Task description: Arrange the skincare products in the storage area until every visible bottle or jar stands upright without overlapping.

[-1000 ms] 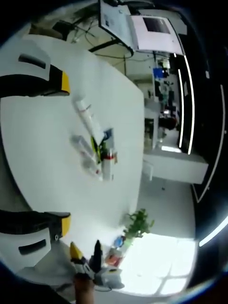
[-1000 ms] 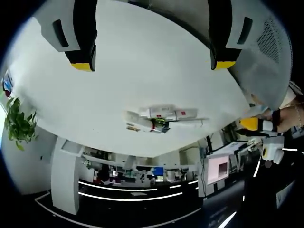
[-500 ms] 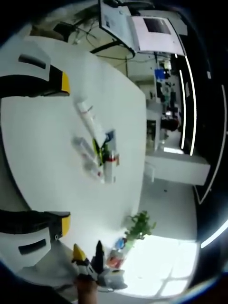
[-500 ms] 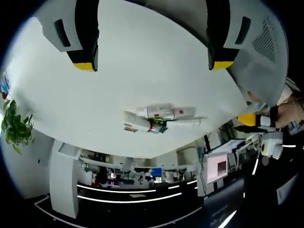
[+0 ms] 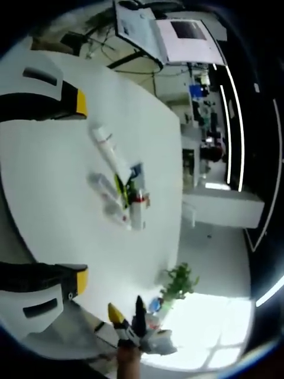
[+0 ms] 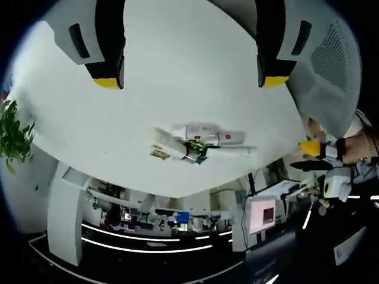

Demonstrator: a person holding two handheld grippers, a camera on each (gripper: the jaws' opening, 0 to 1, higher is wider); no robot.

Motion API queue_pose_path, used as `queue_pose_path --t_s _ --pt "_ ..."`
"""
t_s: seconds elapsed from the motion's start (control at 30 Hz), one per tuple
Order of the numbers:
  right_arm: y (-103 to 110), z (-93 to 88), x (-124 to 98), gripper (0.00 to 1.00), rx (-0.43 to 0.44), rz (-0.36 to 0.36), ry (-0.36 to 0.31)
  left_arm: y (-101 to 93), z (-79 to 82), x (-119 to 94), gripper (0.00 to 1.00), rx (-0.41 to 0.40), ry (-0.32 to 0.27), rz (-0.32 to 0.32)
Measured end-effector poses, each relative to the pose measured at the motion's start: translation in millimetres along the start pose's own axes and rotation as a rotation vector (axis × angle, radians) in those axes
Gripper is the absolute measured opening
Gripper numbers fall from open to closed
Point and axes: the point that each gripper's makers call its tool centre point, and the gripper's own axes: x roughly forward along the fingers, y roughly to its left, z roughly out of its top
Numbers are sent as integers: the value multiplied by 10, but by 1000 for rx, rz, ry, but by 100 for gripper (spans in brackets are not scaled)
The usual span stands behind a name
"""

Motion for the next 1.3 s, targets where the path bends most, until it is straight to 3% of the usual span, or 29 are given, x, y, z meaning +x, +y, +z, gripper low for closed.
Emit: queue_pose_path --t_s 0.4,1.3 --pt "-365 244 46 91 -58 -4 -11 22 -44 39 94 14 13 12" --pt "-524 584 559 85 -254 76 92 -17 -56 50 92 -37 2 -39"
